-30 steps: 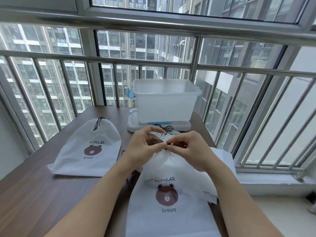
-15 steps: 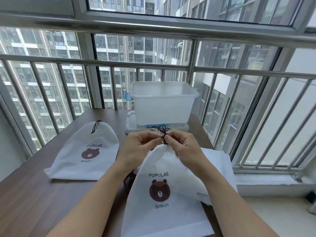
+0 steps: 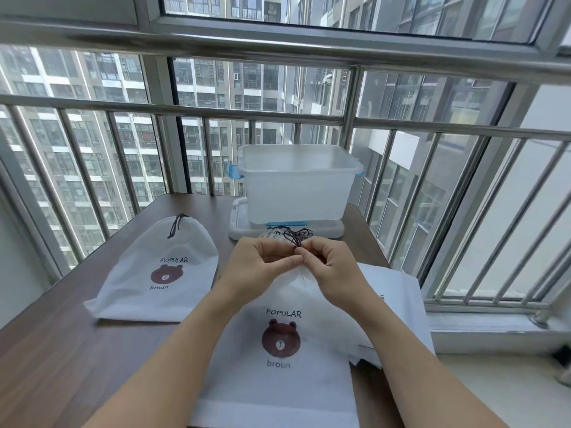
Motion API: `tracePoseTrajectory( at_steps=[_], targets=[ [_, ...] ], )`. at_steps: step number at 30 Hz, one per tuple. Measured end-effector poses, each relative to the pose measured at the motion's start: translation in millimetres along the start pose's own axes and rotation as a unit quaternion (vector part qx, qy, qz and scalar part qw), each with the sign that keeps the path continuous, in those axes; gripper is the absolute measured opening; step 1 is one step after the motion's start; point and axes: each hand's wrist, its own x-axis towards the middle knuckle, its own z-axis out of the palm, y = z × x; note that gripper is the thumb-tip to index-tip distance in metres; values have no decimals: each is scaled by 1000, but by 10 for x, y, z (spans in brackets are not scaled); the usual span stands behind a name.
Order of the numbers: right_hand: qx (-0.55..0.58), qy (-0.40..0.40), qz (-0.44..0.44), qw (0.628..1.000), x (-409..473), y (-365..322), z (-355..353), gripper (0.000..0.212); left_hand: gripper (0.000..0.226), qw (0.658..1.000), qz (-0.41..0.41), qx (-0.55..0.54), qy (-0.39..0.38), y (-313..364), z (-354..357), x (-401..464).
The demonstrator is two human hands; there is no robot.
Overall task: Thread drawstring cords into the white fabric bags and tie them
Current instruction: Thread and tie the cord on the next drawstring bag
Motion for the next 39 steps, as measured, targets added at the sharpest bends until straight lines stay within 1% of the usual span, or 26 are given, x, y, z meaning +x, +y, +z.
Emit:
tracePoseTrajectory(
  at_steps=[5,8,10,13,15,17,18,20,22,24,25,27,28,29,30,31,33,35,36,38,39],
  targets=[
    [55,-18,33,998,-1,-11,-29,22,16,1000,-21,1,9,-20,-20,17],
    [39,-23,32,998,-3,0,-38,19,13,1000,-18,20,9,-17,-27,13],
    [-4,-21,19,1000,4,8,-48,18,10,999,-6,47,13,-19,-24,10],
    [-81,-17,-14,996,4,15,-67,22,9,995,19,97,34,-23,2,-6],
    [-139,-22,-41,989,2,25,-79,17,8,990,33,127,44,-29,18,-2],
    [-184,-21,-54,981,10,33,-93,12,6,990,25,129,45,-25,27,6],
    [-196,-15,-59,979,13,33,-96,12,5,992,16,116,45,-21,27,15],
    [-206,0,-68,976,14,17,-95,16,4,998,-15,49,44,-22,23,34],
    [-185,11,-71,980,4,-13,-85,26,8,998,-50,-13,27,5,18,24],
    [-138,15,-55,989,-4,-42,-72,31,15,996,-76,-44,4,12,3,7],
    [-104,18,-40,994,-2,-51,-75,29,16,994,-90,-66,-8,22,2,-5],
    [-38,18,-12,999,5,-61,-91,23,16,980,-133,-147,-35,51,14,-19],
    [-20,15,-3,1000,5,-62,-91,21,17,969,-160,-183,-43,64,18,-23],
    [-15,11,2,1000,6,-56,-86,21,19,963,-181,-196,-47,65,26,-16],
    [-22,8,2,1000,1,-51,-80,21,22,965,-189,-176,-47,48,35,-4],
    [-37,5,-1,999,-1,-50,-64,22,24,975,-180,-124,-44,14,33,12],
    [-72,2,-10,997,-13,-44,-40,25,28,989,-138,-25,-52,-19,52,16],
    [-89,10,-13,996,-12,-23,-58,25,20,995,-93,2,-42,-36,63,33],
    [-91,14,-12,996,-10,-15,-74,25,14,998,-63,21,-19,-35,52,34],
    [-91,18,-10,996,-12,-18,-97,25,2,995,8,93,26,-6,20,20],
    [-91,19,-9,996,-14,-23,-101,24,2,990,38,127,41,-1,6,15]
  ],
)
